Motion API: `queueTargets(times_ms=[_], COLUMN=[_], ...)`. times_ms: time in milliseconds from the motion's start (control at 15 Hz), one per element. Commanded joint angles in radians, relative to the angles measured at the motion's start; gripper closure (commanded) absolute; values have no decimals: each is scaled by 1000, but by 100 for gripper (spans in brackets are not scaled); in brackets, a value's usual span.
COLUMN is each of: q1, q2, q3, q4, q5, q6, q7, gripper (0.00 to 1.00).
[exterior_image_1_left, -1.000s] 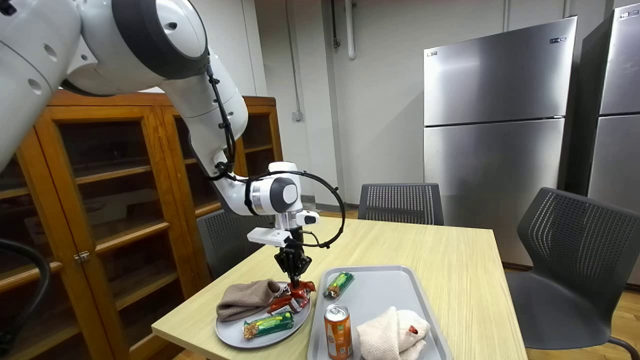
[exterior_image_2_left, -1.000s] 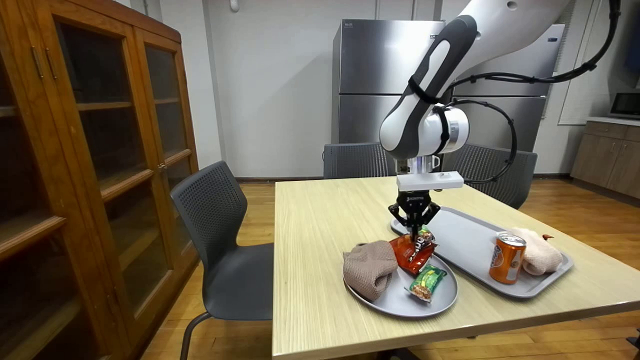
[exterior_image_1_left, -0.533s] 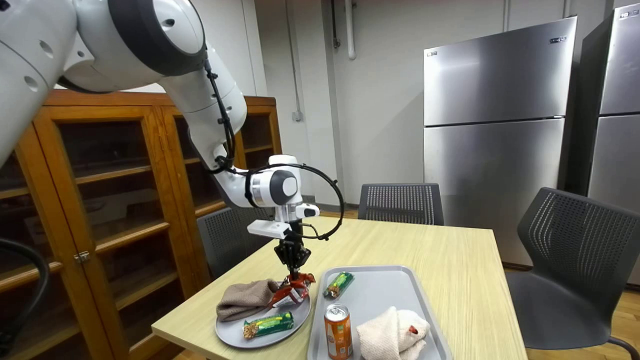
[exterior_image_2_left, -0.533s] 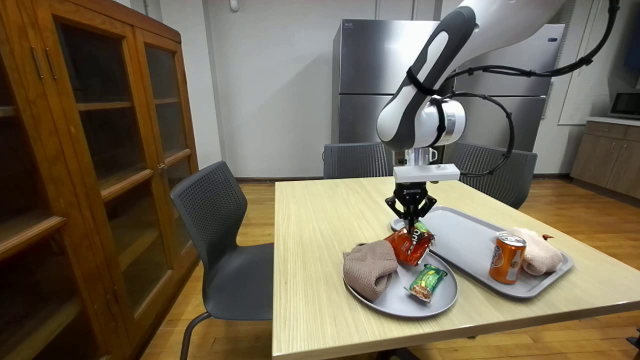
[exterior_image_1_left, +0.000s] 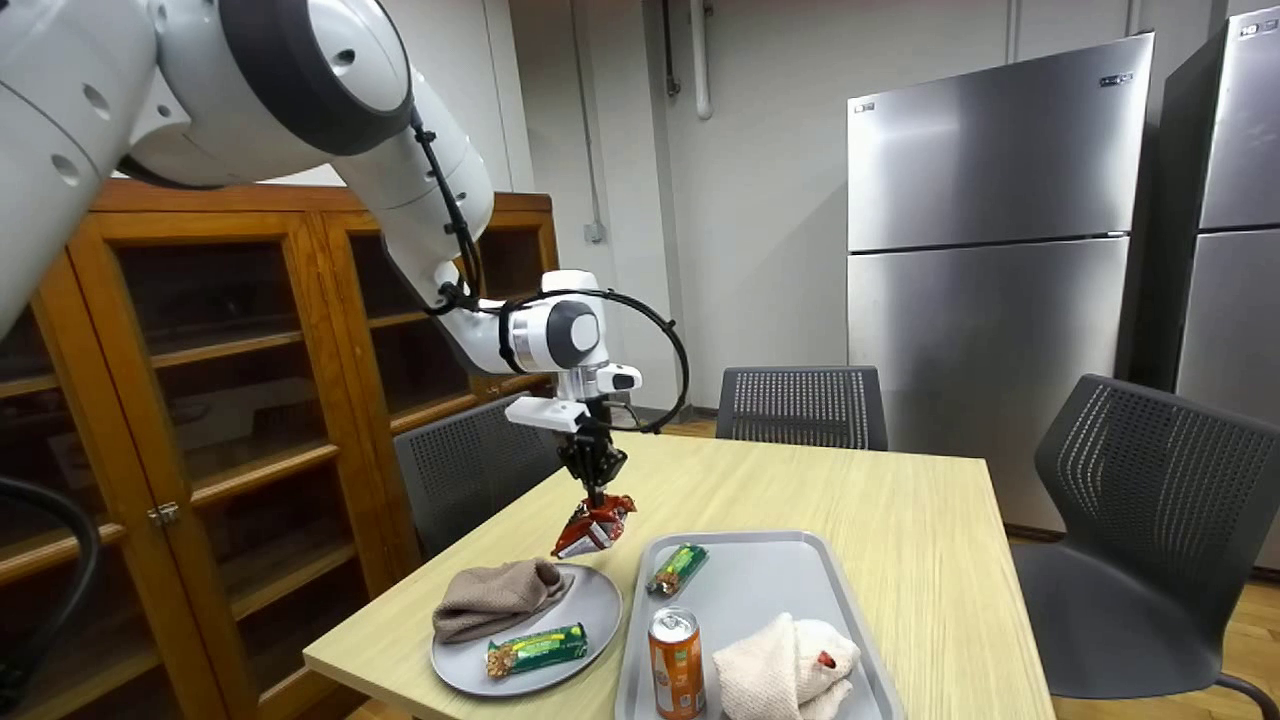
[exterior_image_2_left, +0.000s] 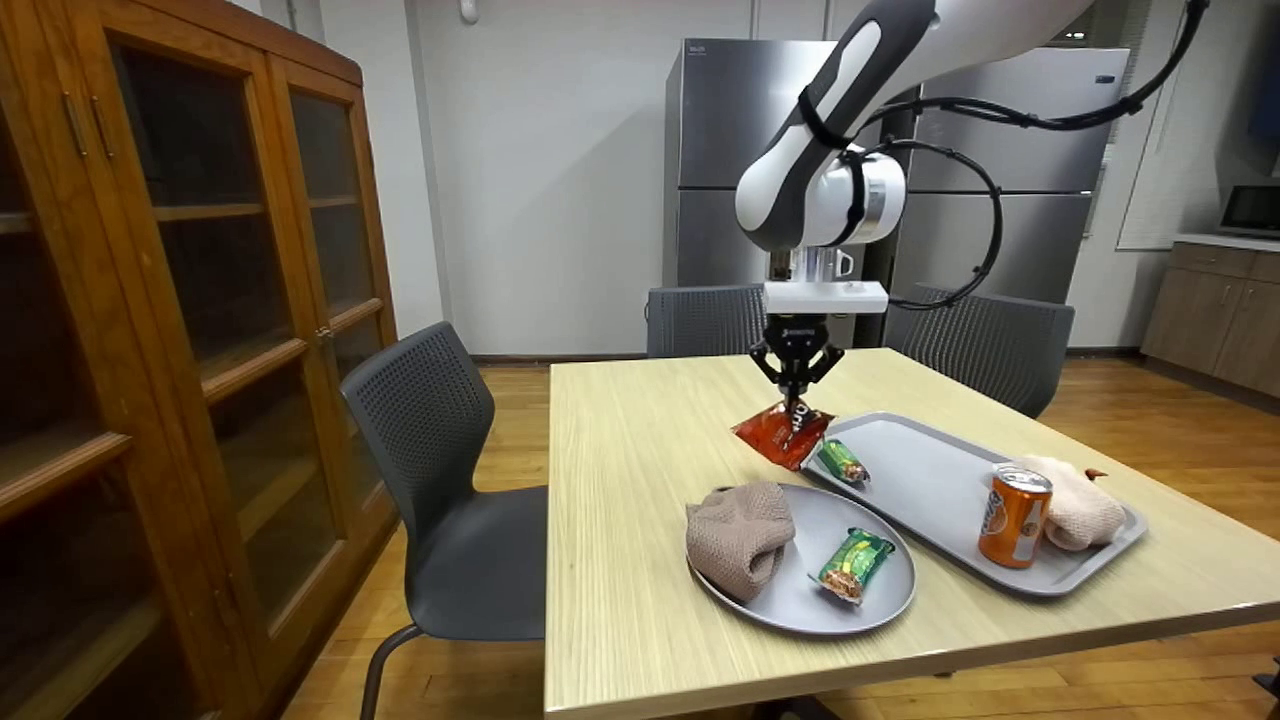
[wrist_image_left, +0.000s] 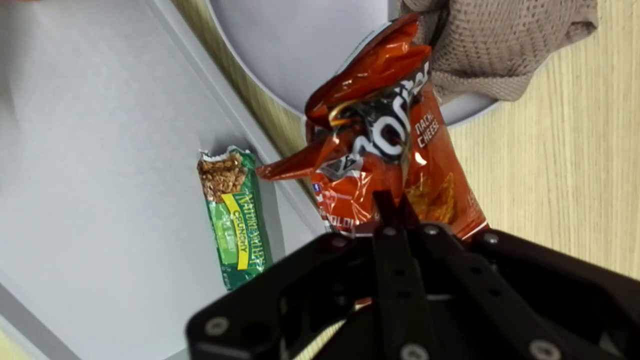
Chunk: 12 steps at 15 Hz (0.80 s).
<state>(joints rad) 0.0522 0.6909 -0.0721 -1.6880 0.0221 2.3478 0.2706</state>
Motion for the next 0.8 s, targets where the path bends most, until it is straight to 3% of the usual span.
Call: queueTargets(times_ms=[0,733], q1=[-7,-11], q2=[61,267], q3=[2,3], q4=[134,411], q5=[6,7], q6=[-72,-141], q7=[6,5], gripper=[100,100])
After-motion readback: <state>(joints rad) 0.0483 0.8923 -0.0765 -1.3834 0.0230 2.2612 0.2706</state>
